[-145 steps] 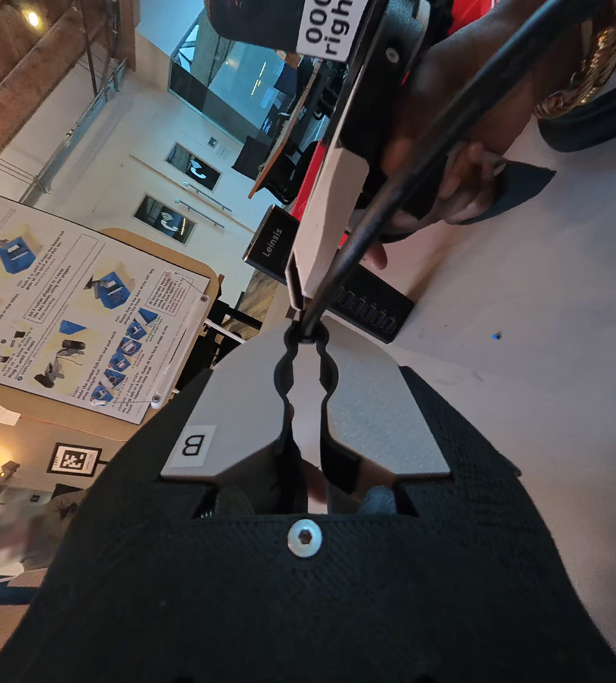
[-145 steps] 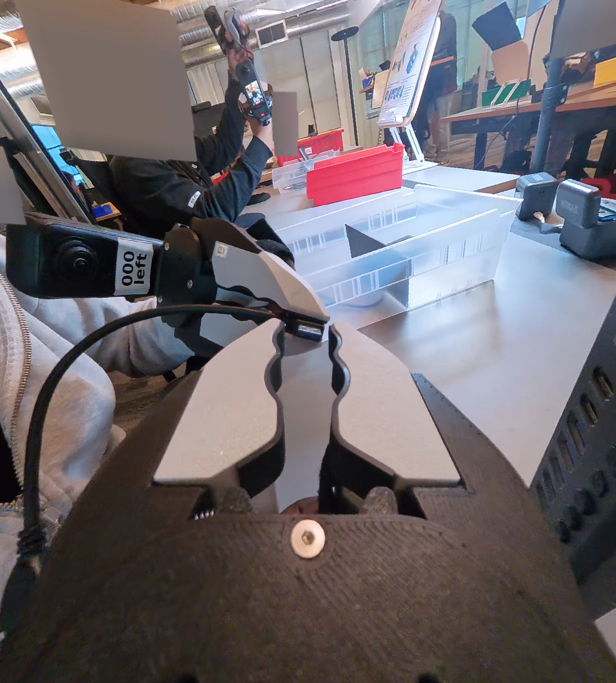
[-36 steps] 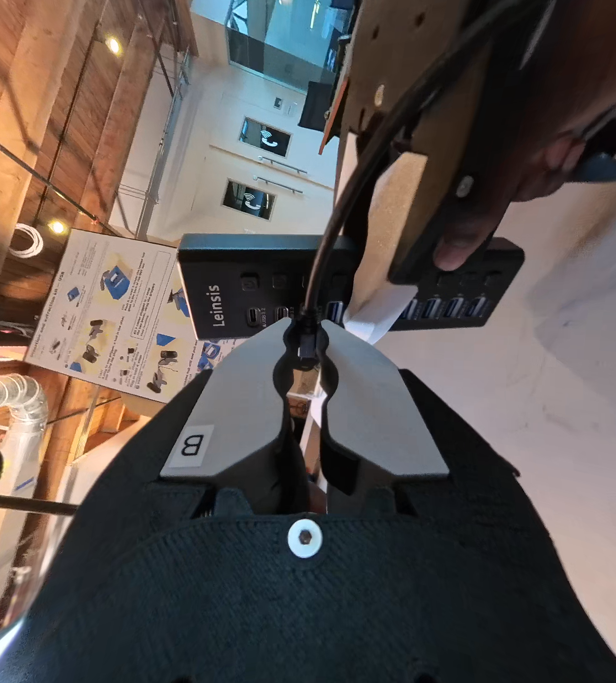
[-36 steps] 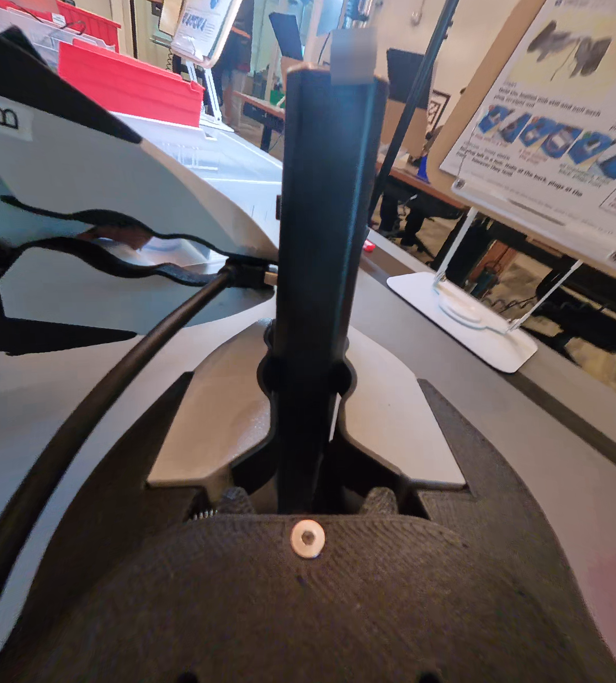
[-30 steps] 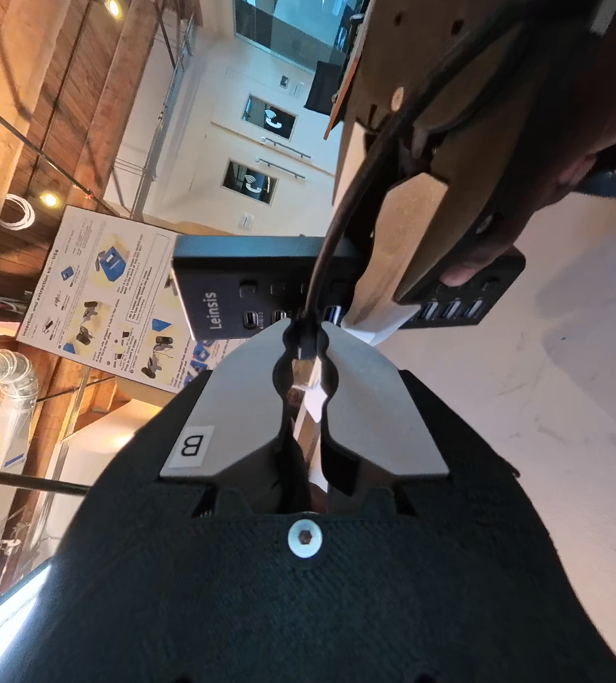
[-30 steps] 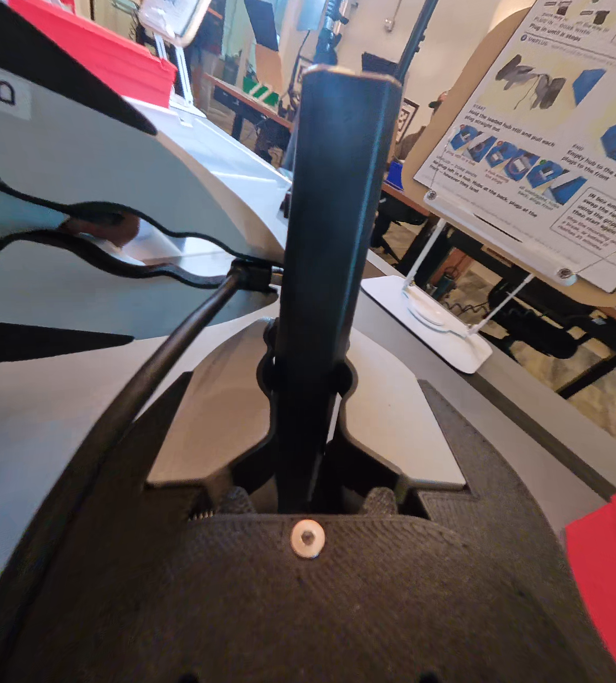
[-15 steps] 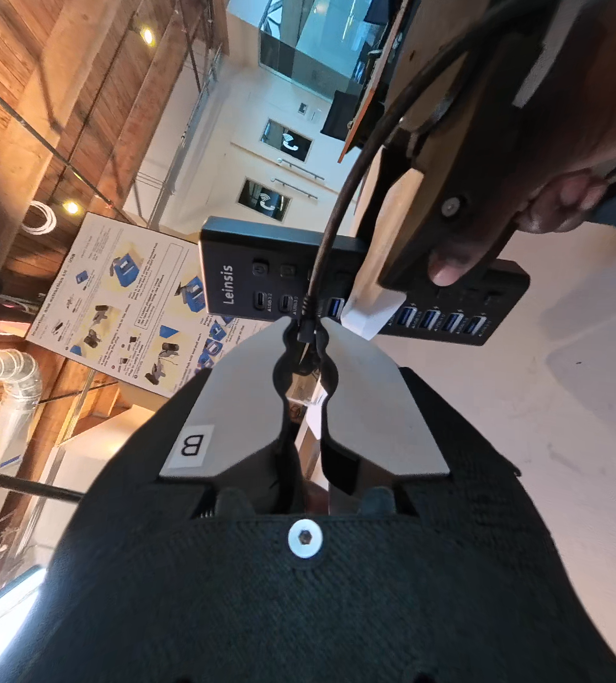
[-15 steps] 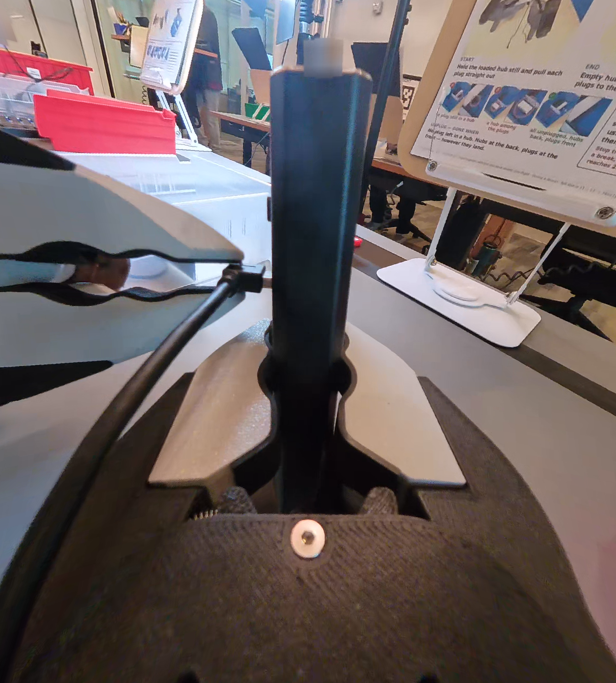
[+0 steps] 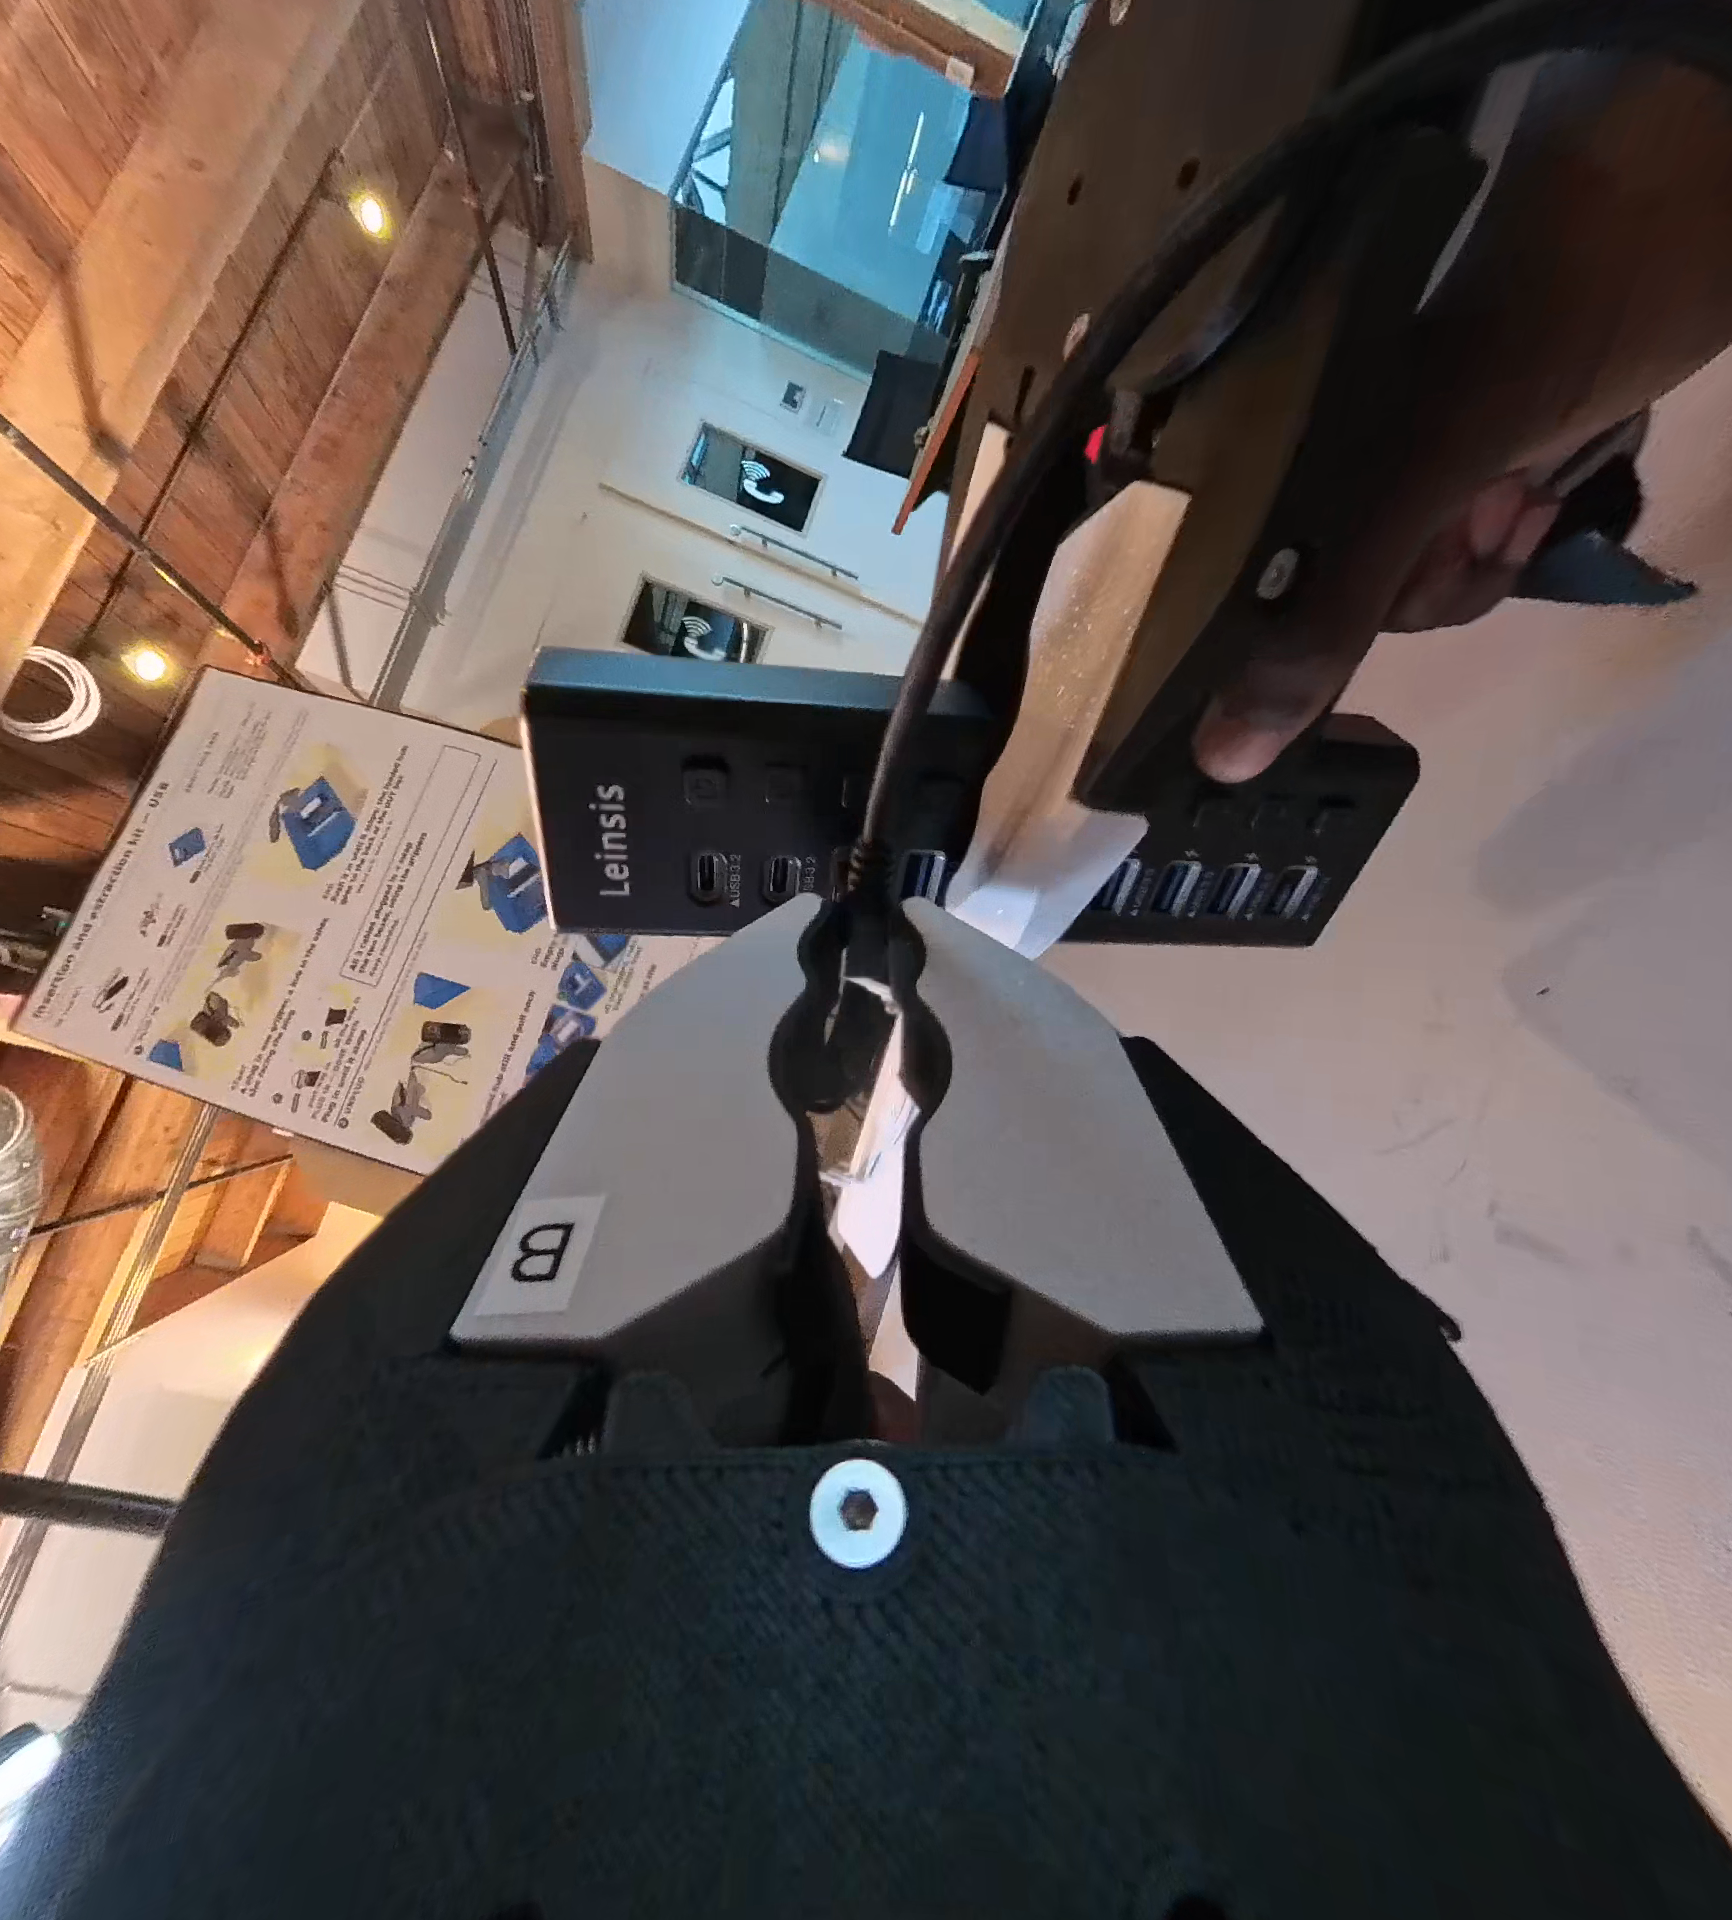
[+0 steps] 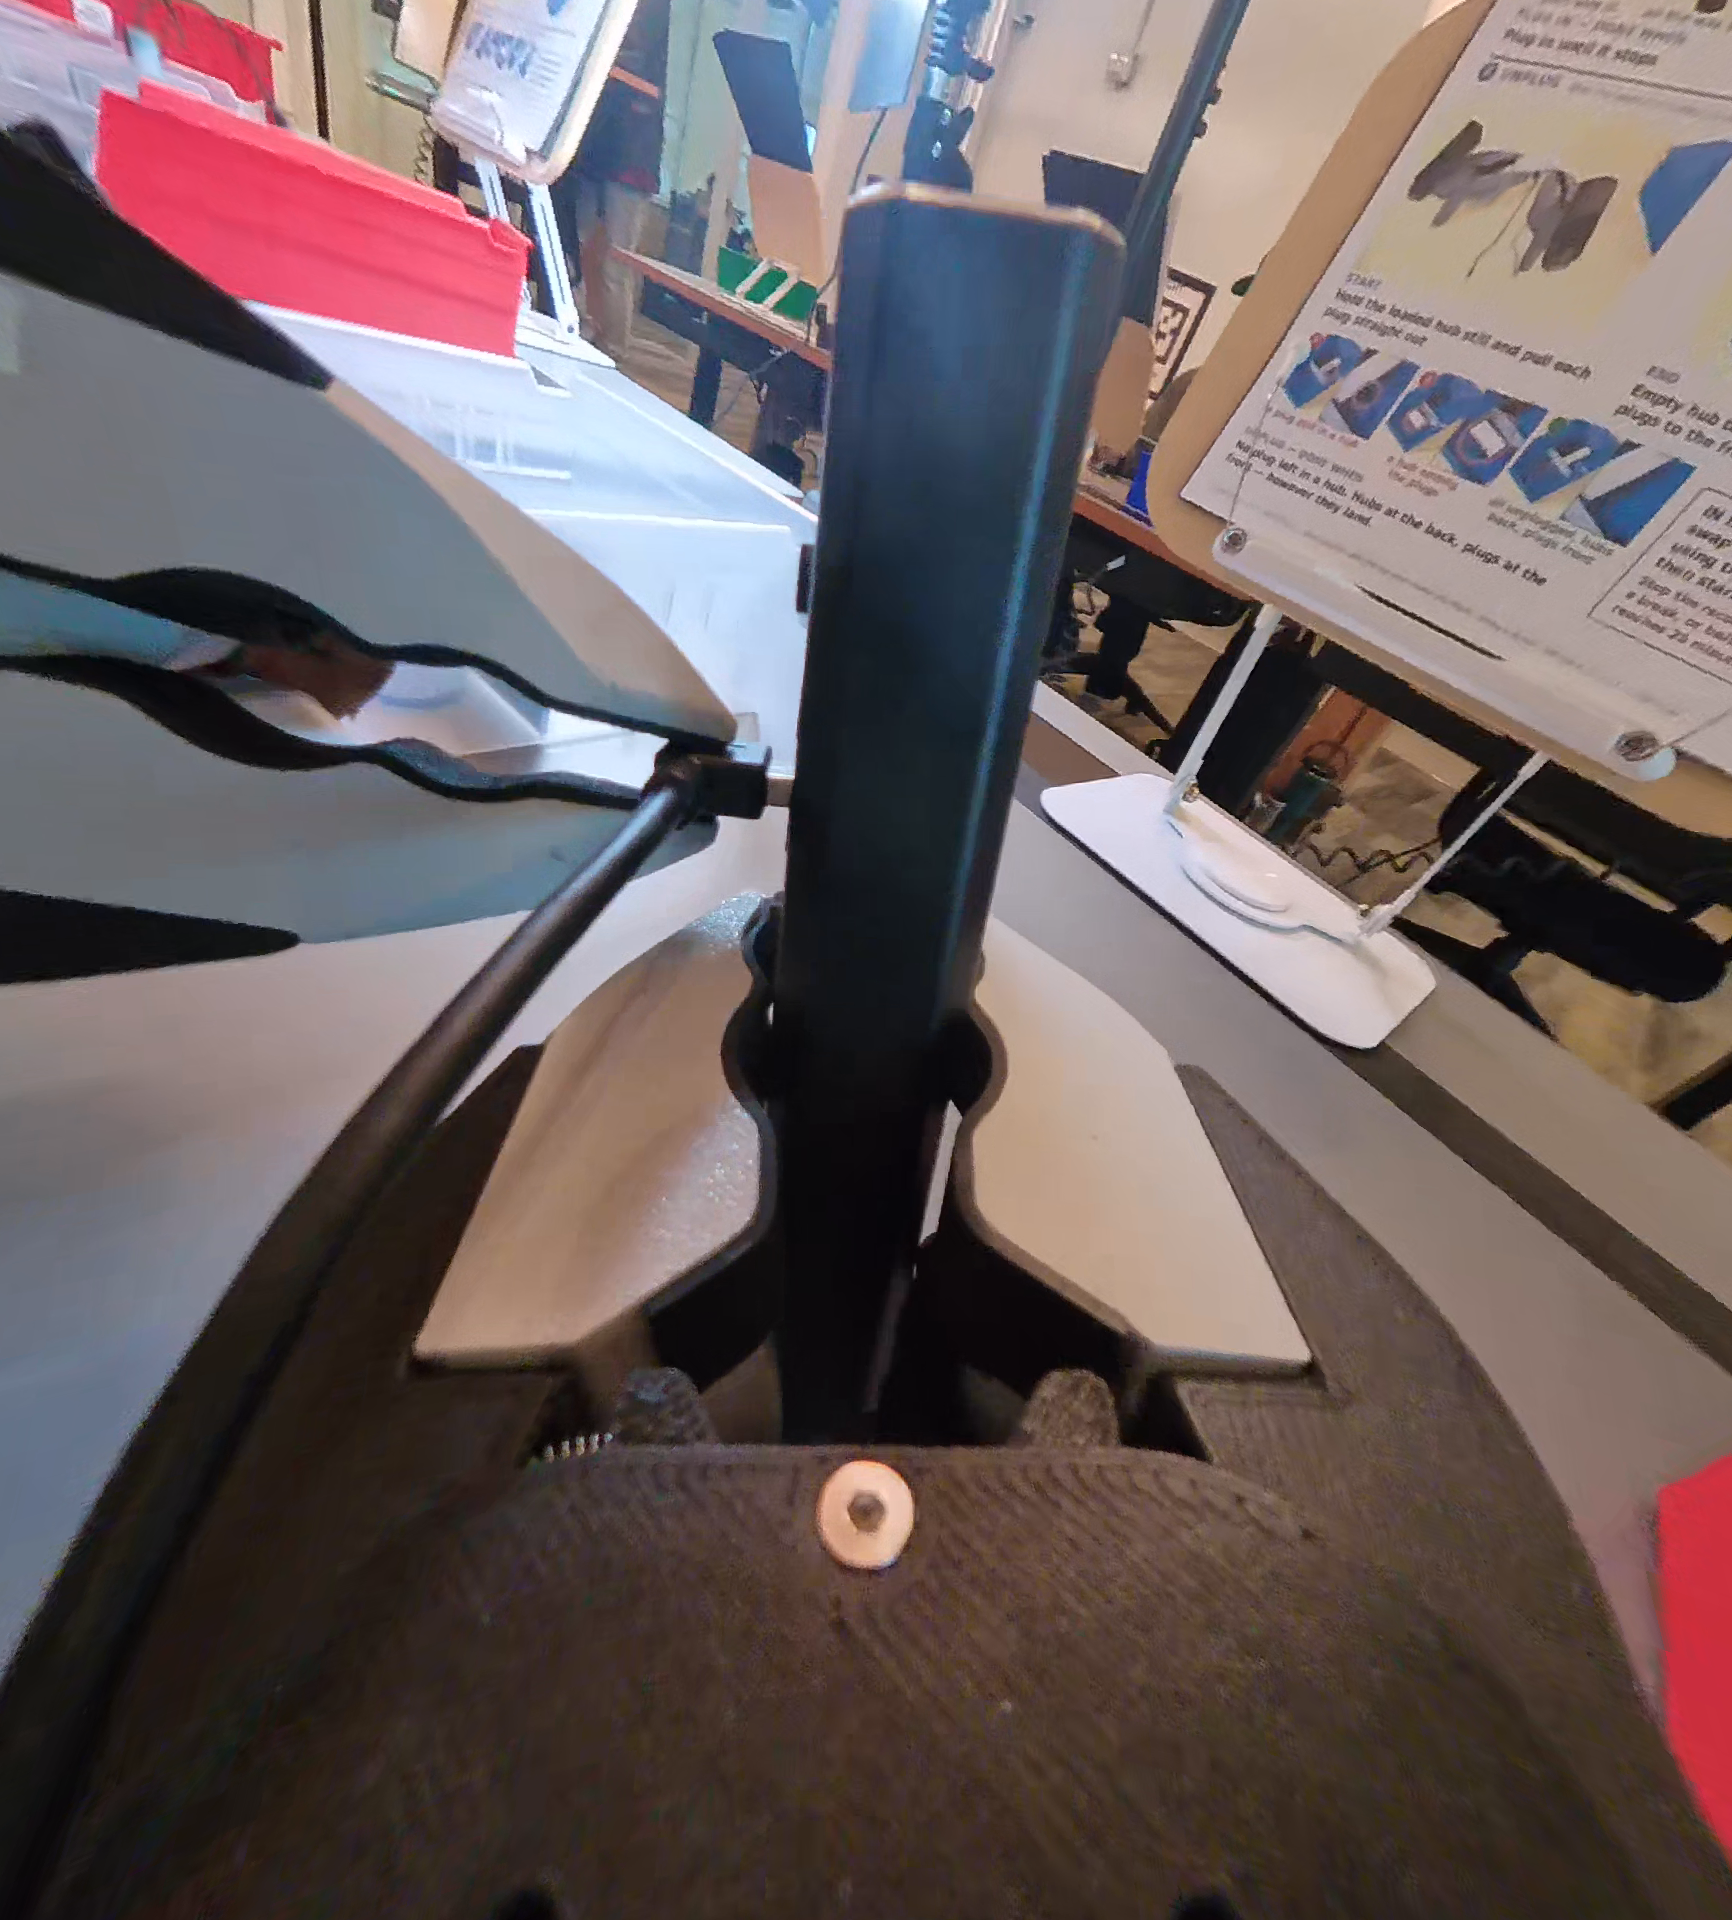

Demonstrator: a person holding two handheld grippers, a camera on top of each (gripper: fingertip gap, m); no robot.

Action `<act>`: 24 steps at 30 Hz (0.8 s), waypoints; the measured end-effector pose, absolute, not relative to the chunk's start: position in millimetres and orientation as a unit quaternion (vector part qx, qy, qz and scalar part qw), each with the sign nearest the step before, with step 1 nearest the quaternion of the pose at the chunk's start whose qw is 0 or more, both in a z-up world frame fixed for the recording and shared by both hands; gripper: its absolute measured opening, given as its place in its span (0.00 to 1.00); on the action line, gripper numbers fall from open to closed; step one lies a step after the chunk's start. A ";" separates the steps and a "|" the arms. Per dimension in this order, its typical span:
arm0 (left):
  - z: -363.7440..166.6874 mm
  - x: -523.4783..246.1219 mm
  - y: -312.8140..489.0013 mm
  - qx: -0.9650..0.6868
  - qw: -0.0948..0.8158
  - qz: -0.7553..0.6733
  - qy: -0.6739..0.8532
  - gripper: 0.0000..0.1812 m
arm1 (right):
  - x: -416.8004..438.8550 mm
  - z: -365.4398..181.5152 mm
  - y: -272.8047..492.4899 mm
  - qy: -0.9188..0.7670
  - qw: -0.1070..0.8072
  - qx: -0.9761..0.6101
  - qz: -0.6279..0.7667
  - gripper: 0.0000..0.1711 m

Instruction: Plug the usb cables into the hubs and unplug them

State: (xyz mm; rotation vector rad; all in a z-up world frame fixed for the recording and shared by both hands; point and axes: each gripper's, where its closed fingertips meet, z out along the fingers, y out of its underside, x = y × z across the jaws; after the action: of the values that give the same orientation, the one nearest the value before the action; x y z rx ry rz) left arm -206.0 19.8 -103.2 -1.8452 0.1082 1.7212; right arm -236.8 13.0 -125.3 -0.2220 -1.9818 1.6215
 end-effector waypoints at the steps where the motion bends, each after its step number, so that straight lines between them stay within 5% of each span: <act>1: -103.9 -206.1 19.3 -0.700 0.302 0.646 0.041 0.04 | -237.1 -125.3 13.7 -0.743 0.297 -0.074 0.595 0.18; 6: -110.5 -204.8 17.3 -0.709 0.304 0.635 0.055 0.04 | -237.7 -130.4 15.6 -0.762 0.355 -0.026 0.541 0.19; 24: -111.3 -198.5 18.3 -0.736 0.351 0.575 0.070 0.05 | -229.7 -134.2 14.0 -0.775 0.336 -0.005 0.534 0.20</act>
State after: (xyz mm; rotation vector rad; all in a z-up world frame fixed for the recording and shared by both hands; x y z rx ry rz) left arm -198.5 18.3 -111.3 -1.9046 0.1821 1.4896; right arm -229.7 14.0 -134.2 -0.0134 -2.0219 1.3928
